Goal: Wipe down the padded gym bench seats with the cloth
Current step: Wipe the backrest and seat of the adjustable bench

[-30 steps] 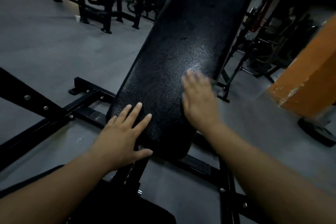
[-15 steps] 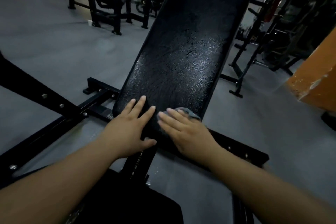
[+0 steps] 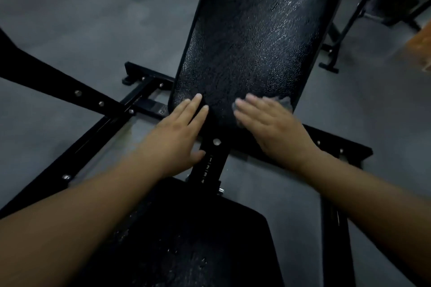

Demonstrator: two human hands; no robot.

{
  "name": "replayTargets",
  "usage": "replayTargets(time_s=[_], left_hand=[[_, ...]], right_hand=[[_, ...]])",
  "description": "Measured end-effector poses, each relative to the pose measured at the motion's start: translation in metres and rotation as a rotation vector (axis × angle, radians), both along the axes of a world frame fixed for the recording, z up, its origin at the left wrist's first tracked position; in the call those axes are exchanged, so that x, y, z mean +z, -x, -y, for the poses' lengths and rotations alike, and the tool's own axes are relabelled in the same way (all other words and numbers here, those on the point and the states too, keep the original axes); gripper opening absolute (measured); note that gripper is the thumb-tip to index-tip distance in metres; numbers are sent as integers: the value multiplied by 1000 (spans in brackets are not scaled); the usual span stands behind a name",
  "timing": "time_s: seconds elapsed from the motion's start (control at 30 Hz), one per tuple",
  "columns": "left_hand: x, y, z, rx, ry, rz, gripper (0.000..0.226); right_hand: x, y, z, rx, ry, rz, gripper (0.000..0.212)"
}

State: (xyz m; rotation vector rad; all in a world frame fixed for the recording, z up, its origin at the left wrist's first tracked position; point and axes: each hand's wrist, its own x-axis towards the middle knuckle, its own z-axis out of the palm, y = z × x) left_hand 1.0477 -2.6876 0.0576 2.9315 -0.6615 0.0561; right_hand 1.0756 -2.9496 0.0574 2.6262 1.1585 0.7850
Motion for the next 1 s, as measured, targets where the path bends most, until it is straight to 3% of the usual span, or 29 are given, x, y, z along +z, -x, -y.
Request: replayTargets(time_s=[0.1,0.23,0.33,0.47,0.57,0.67,0.77,0.87,1.0], left_hand=[[1,10,-11,31,3,-114,96],[19,16,-18,55,-15,-251,93],[43,26,-28,78,11,-336,92],[73,58,-51,119,20,-423,86],[70,70,-64,75,13,-460,83],[50,77,-77,40,41,-495,83],[37,101,-86,11,71,-589,82],[29,116,-94,-57,47,-651,82],[25,95,-102,-33,106,-664,82]], right_hand=[[-6,2,-44,-195,-97,4,45],[-23,32,-41,108,219,-257,51],[5,22,-26,106,229,-307,49],[36,-11,-61,-35,16,-341,46],[41,1,-95,-233,-296,-460,29],[19,60,-120,-580,-565,-848,32],[-11,139,-143,-648,-523,-1168,39],[-16,151,-154,-731,-498,-1174,33],[-14,107,-157,-1011,-651,-1098,30]])
